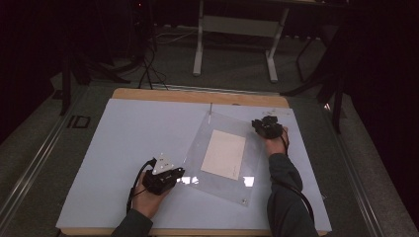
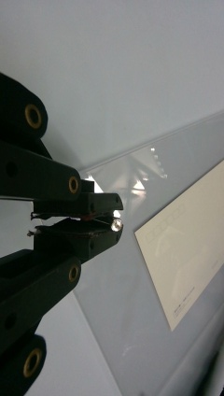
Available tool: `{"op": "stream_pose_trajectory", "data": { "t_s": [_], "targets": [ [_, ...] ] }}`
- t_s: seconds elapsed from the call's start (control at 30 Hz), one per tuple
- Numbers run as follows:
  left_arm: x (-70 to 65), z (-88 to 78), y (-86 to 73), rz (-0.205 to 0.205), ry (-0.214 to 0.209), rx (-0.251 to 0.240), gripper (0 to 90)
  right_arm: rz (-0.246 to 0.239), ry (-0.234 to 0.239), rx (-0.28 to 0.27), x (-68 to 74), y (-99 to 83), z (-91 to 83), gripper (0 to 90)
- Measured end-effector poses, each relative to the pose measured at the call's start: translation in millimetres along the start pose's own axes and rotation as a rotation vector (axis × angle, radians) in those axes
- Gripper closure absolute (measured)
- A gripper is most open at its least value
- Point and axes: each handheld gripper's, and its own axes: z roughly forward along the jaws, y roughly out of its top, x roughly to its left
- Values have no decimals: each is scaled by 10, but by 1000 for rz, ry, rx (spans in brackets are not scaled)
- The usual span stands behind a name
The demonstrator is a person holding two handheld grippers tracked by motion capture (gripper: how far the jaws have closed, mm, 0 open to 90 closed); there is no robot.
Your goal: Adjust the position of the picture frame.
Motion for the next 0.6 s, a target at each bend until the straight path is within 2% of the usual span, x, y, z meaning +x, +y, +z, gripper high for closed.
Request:
{"op": "stream_pose_trajectory", "data": {
  "t_s": [0.3,0.6],
  "targets": [
    [106,-116,-74,-18,21,-1,844,-31,80,-17,315,189,195,767],
    [161,-163,-114,-41,36,-11,843,-45,142,-23,487,342,406,735]
  ]
}}
